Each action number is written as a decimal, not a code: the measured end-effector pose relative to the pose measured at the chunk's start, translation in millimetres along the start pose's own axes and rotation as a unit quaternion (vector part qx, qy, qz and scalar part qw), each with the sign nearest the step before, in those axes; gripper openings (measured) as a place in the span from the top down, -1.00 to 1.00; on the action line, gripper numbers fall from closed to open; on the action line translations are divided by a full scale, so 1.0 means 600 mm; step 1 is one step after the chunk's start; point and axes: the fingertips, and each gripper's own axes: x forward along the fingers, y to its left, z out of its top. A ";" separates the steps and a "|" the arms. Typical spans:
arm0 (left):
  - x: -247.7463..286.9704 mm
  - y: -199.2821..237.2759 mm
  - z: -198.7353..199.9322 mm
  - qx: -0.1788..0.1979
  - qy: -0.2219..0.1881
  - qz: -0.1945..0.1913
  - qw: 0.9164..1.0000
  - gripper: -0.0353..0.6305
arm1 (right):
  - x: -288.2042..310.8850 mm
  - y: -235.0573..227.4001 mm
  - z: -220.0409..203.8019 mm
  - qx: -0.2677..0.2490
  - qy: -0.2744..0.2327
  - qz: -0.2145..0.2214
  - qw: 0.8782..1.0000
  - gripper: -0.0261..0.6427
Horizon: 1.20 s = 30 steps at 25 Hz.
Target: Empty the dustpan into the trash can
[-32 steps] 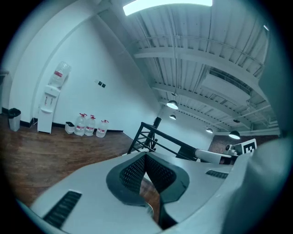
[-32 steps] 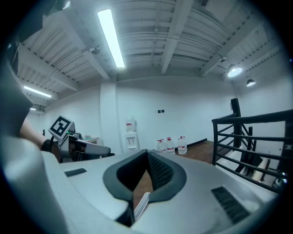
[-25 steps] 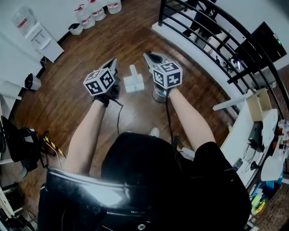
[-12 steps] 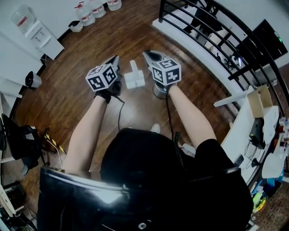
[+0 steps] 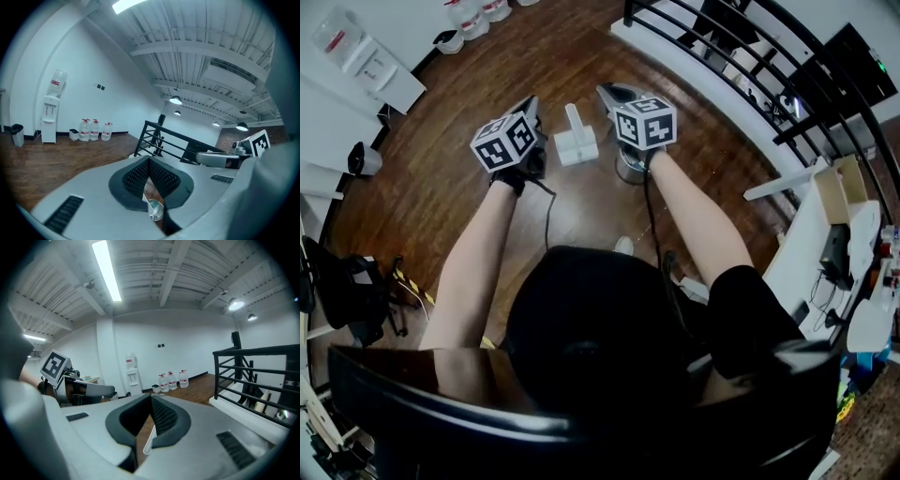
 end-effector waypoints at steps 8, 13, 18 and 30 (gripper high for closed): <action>0.001 0.005 -0.002 0.002 0.003 0.002 1.000 0.89 | 0.004 -0.008 -0.010 0.009 0.015 -0.004 1.000 0.91; 0.003 0.006 -0.004 0.001 0.003 0.001 1.000 0.89 | 0.008 -0.004 -0.015 0.003 0.017 -0.003 1.000 0.91; 0.005 0.012 -0.007 0.000 0.005 0.003 1.000 0.89 | 0.010 -0.010 -0.016 0.001 0.020 -0.010 1.000 0.91; -0.002 0.017 -0.009 0.001 0.006 0.008 1.000 0.89 | 0.011 -0.006 -0.023 0.004 0.026 -0.011 1.000 0.91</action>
